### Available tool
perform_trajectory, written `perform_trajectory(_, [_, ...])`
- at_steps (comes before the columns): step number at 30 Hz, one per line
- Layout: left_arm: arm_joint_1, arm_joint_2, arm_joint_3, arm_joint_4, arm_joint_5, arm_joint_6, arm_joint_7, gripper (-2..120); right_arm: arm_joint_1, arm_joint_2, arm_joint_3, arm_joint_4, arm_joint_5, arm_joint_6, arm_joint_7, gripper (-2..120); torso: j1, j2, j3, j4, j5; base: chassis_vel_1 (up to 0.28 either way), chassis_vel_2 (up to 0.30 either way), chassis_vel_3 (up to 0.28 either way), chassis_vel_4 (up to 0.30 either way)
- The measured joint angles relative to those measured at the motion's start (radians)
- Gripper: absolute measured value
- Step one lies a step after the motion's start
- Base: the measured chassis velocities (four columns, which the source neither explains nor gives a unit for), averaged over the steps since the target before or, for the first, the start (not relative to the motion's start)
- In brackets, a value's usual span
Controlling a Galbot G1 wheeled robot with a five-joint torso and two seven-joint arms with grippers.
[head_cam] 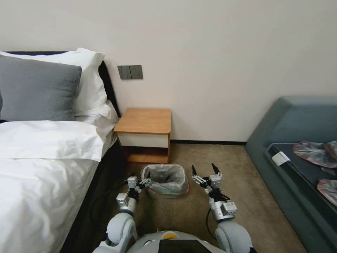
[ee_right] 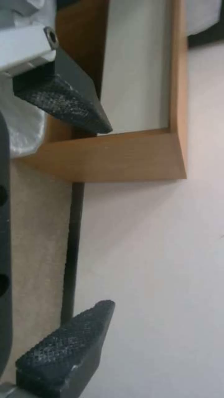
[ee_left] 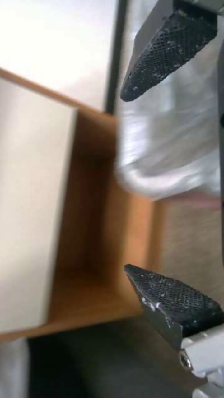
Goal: Pick up the garbage bag from the table and place it over the trash can.
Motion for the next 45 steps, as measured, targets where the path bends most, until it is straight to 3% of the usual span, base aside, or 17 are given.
perform_trajectory(1, [0.000,0.000,0.000,0.000,0.000,0.000,0.000,100,0.000,0.000,0.000,0.000,0.000,0.000,0.000,100,0.000,0.000,0.000,0.0000,0.0000,0.000,0.000,0.000,0.000])
perform_trajectory(3, [0.011,0.004,-0.022,-0.012,0.047,-0.081,0.013,100,-0.015,-0.003,0.010,0.004,0.035,0.011,0.002,100,0.000,0.000,0.000,0.0000,0.0000,0.000,0.000,0.000,0.000])
perform_trajectory(7, [0.048,0.011,-0.039,-0.040,0.131,-0.161,0.031,100,-0.031,-0.011,0.022,-0.010,0.075,0.060,0.010,100,0.000,0.000,0.000,0.0000,0.0001,0.000,0.000,0.000,0.000])
perform_trajectory(15, [0.117,0.009,-0.064,-0.079,0.189,-0.232,-0.023,100,-0.037,-0.004,0.067,-0.029,0.081,0.096,0.013,100,0.000,0.000,0.000,0.0001,0.0000,0.000,0.000,0.000,0.000])
perform_trajectory(20, [0.148,-0.012,-0.076,-0.110,0.173,-0.213,-0.021,100,-0.037,0.008,0.115,-0.049,0.066,0.109,0.010,100,0.000,0.000,0.000,0.0001,0.0001,0.000,0.000,0.000,0.000])
perform_trajectory(29, [0.202,-0.017,-0.093,-0.164,0.135,-0.112,0.047,100,-0.054,0.034,0.166,-0.054,0.093,0.111,-0.058,100,0.000,0.000,0.000,0.0000,0.0000,0.000,0.000,0.000,0.000])
perform_trajectory(45, [0.199,-0.016,-0.093,-0.163,0.134,-0.109,0.049,100,-0.054,0.034,0.164,-0.052,0.093,0.108,-0.059,100,0.000,0.000,0.000,0.0000,0.0000,0.000,0.000,0.000,0.000])
